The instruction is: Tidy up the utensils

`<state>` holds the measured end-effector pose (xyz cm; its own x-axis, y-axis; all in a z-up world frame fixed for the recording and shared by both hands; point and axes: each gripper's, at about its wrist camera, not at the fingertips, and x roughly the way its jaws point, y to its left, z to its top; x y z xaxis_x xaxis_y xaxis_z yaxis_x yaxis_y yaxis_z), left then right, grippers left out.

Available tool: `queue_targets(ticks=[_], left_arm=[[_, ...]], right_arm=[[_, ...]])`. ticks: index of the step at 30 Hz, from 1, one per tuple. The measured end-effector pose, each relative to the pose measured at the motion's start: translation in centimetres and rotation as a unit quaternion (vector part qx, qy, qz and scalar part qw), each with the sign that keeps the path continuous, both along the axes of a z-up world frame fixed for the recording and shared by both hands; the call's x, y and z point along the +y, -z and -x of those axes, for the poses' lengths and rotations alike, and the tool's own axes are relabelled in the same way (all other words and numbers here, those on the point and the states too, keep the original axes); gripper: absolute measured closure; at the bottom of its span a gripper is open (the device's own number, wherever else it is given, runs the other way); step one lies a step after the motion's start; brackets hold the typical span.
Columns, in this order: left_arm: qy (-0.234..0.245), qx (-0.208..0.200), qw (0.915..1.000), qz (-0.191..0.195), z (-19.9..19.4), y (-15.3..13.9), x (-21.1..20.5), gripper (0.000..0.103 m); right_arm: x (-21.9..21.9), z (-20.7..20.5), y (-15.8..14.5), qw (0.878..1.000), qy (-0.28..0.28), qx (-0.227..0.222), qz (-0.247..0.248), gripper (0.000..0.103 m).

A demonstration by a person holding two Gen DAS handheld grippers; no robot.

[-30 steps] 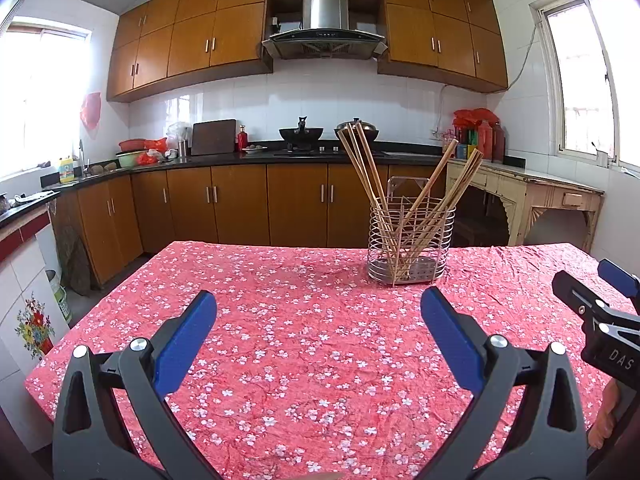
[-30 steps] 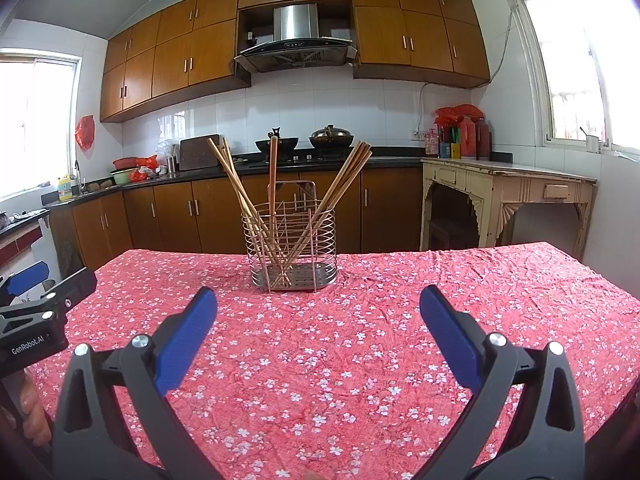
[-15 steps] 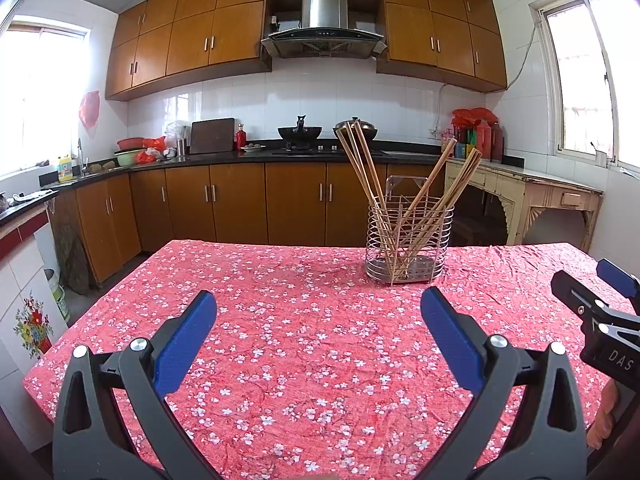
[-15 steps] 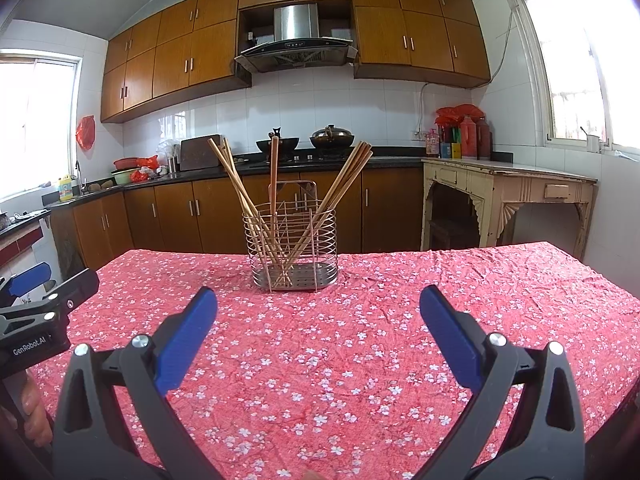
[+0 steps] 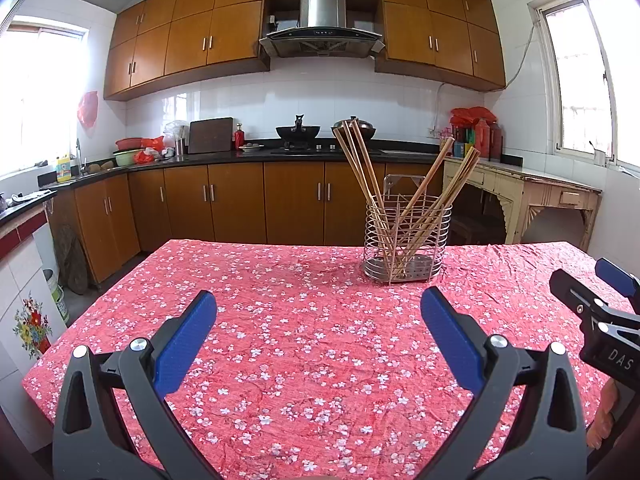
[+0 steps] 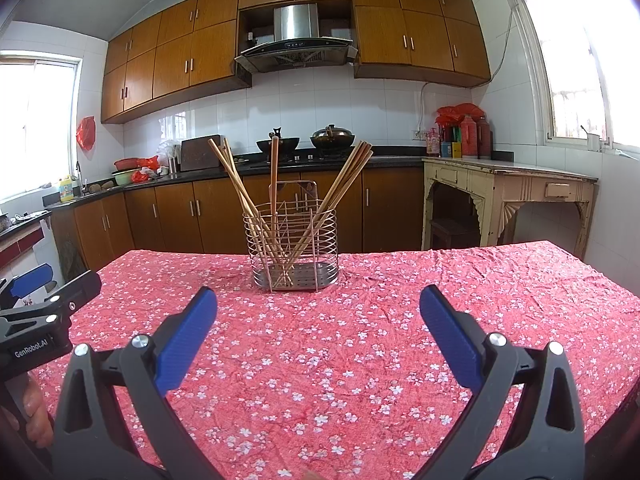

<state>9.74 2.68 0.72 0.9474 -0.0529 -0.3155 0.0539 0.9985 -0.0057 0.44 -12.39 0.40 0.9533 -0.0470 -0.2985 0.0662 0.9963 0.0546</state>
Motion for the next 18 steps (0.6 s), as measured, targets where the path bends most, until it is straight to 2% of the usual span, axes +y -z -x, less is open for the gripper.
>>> queue_targets(ticks=[18], left_arm=[[0.003, -0.003, 1.0, -0.003, 0.1, 0.1, -0.35, 0.002]], right_arm=[[-0.03, 0.0, 0.03, 1.0, 0.0, 0.0, 0.0, 0.004]])
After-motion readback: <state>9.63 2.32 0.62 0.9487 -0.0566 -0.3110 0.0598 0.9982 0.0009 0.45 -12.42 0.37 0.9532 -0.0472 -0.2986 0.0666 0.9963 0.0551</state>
